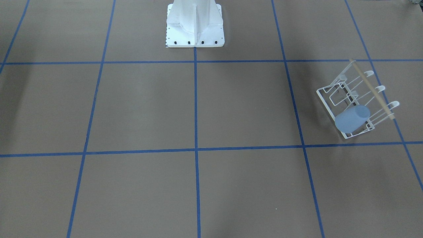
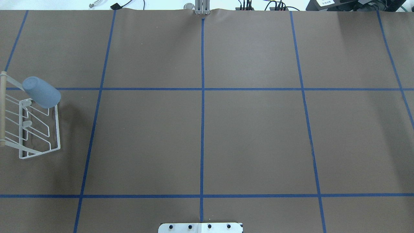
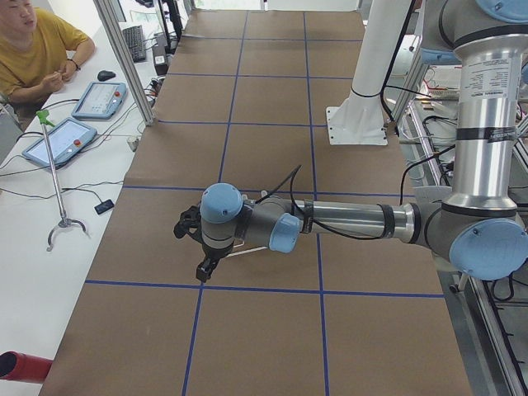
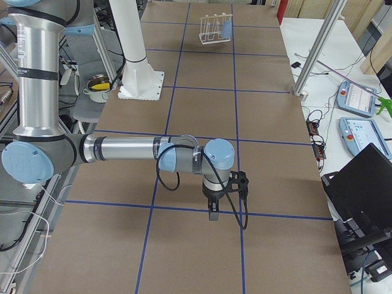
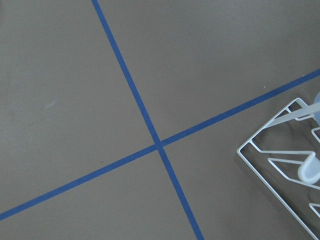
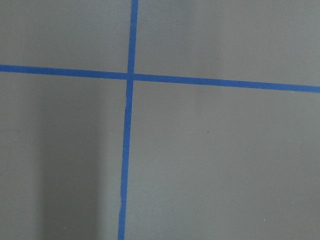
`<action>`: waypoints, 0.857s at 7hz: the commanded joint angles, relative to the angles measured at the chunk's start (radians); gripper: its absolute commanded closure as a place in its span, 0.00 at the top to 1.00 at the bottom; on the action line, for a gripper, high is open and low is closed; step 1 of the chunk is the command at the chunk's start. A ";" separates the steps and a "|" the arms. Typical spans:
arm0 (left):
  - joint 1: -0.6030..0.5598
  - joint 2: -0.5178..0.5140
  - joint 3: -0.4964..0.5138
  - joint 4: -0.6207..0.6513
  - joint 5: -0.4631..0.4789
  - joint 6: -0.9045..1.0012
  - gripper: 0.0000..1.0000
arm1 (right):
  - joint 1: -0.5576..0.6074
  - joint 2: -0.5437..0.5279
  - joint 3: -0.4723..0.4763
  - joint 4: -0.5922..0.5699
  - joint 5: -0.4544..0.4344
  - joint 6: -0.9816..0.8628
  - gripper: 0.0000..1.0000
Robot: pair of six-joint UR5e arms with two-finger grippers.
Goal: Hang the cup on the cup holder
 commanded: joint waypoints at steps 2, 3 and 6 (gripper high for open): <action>0.000 0.001 0.006 -0.002 0.000 0.000 0.99 | 0.000 -0.002 -0.002 0.000 0.000 -0.004 1.00; 0.000 0.001 0.006 -0.002 0.000 0.000 0.99 | 0.000 -0.002 -0.002 0.000 0.000 -0.004 1.00; 0.000 0.001 0.006 -0.002 0.000 0.000 0.99 | 0.000 -0.002 -0.002 0.000 0.000 -0.005 1.00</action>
